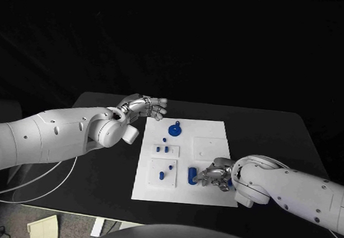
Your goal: Assemble the parts on the task board
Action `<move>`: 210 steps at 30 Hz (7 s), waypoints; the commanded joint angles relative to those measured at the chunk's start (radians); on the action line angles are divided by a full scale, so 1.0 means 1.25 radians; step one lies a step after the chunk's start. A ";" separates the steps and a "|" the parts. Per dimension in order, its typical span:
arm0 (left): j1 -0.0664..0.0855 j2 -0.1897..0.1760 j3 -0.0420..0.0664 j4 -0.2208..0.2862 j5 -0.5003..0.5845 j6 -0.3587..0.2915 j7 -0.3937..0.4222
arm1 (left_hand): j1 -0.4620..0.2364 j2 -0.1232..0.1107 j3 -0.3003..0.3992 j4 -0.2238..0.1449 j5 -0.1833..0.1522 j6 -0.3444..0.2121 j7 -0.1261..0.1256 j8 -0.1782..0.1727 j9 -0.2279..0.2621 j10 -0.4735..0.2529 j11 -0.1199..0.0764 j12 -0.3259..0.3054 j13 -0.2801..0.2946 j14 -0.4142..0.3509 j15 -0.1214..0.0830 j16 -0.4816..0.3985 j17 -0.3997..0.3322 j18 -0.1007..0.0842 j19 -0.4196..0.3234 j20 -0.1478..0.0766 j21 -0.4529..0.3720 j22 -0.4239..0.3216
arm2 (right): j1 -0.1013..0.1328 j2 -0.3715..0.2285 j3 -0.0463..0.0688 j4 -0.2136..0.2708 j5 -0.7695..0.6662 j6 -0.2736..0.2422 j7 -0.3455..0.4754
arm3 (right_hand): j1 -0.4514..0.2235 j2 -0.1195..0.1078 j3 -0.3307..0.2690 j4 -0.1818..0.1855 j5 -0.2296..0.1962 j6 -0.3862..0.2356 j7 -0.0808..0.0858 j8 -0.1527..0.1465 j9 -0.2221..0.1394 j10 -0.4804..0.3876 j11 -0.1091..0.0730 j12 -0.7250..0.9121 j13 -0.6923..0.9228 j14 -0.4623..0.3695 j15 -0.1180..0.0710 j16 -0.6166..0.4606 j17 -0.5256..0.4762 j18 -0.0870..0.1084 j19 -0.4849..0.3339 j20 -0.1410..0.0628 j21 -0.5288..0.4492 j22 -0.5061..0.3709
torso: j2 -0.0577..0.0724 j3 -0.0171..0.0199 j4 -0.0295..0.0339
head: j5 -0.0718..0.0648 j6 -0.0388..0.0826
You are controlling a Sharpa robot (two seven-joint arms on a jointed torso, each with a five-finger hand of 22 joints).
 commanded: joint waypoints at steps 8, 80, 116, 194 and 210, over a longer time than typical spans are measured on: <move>0.001 0.001 0.001 0.002 0.005 0.012 0.001 | -0.003 0.001 -0.001 0.002 0.000 -0.006 0.001 0.005 -0.001 -0.007 0.000 0.001 -0.001 0.000 0.003 -0.006 0.002 0.015 -0.002 0.002 -0.003 0.002 | 0.000 0.012 0.000 -0.010 -0.039 0.026 0.013 | 0.112 0.024 0.033 0.000 -0.003 0.014 -0.007 0.003 0.006 0.007 -0.004 -0.004 0.001 0.002 -0.008 -0.002 0.002 0.067 0.003 -0.004 -0.001 0.011 | 0.001 0.0000 0.0007 | 0.000 0.000; 0.001 -0.003 0.001 0.003 0.005 0.014 -0.006 | 0.000 0.007 0.002 0.001 0.001 -0.007 0.001 0.007 -0.002 -0.007 0.000 0.002 -0.001 0.002 0.003 -0.011 0.009 0.015 0.000 0.002 -0.006 0.006 | -0.006 0.021 0.000 -0.054 -0.016 -0.024 0.030 | 0.114 0.020 0.092 0.004 0.004 0.035 -0.007 -0.013 0.008 0.022 -0.005 -0.020 0.013 0.007 -0.008 -0.005 -0.001 0.067 0.011 0.013 0.000 0.009 | 0.001 -0.0003 0.0003 | 0.000 -0.006; 0.001 -0.004 0.001 0.001 0.005 0.020 -0.007 | 0.000 0.006 0.002 0.000 0.001 -0.007 0.001 0.008 -0.003 -0.006 0.000 0.002 -0.001 0.003 0.003 -0.012 0.011 0.014 0.000 0.002 -0.007 0.007 | 0.035 -0.067 0.004 -0.090 -0.194 0.061 -0.034 | 0.115 0.004 0.086 0.009 0.002 0.028 -0.003 -0.018 0.011 0.027 0.000 -0.022 0.014 0.009 -0.003 -0.006 -0.001 0.067 0.011 0.018 -0.001 0.010 | 0.002 0.0006 0.0018 | -0.027 0.008; 0.001 -0.008 0.001 0.004 0.005 0.028 -0.015 | -0.003 0.009 0.002 0.003 0.000 -0.008 0.001 0.011 -0.004 -0.006 0.000 0.003 -0.001 0.006 0.002 -0.016 0.018 0.014 0.001 0.002 -0.010 0.010 | -0.042 0.006 -0.012 -0.119 -0.248 0.068 -0.030 | 0.215 0.044 0.167 0.004 0.057 0.025 0.004 -0.036 -0.001 0.028 0.007 -0.031 0.018 0.008 0.005 -0.008 -0.006 0.067 0.003 0.036 0.003 0.014 | 0.001 -0.0003 0.0012 | -0.029 -0.008; 0.001 -0.008 0.001 0.004 0.005 0.029 -0.015 | -0.002 0.011 0.002 0.003 0.001 -0.008 0.001 0.011 -0.004 -0.006 0.000 0.003 -0.001 0.007 0.002 -0.017 0.019 0.014 0.001 0.001 -0.010 0.011 | -0.031 -0.017 -0.008 -0.079 -0.158 -0.005 -0.018 | 0.168 0.036 0.157 0.010 0.061 0.038 0.001 -0.036 -0.013 0.034 0.004 -0.031 0.018 0.010 0.002 -0.007 -0.006 0.067 0.009 0.038 0.005 0.012 | 0.002 0.0000 0.0010 | -0.027 -0.006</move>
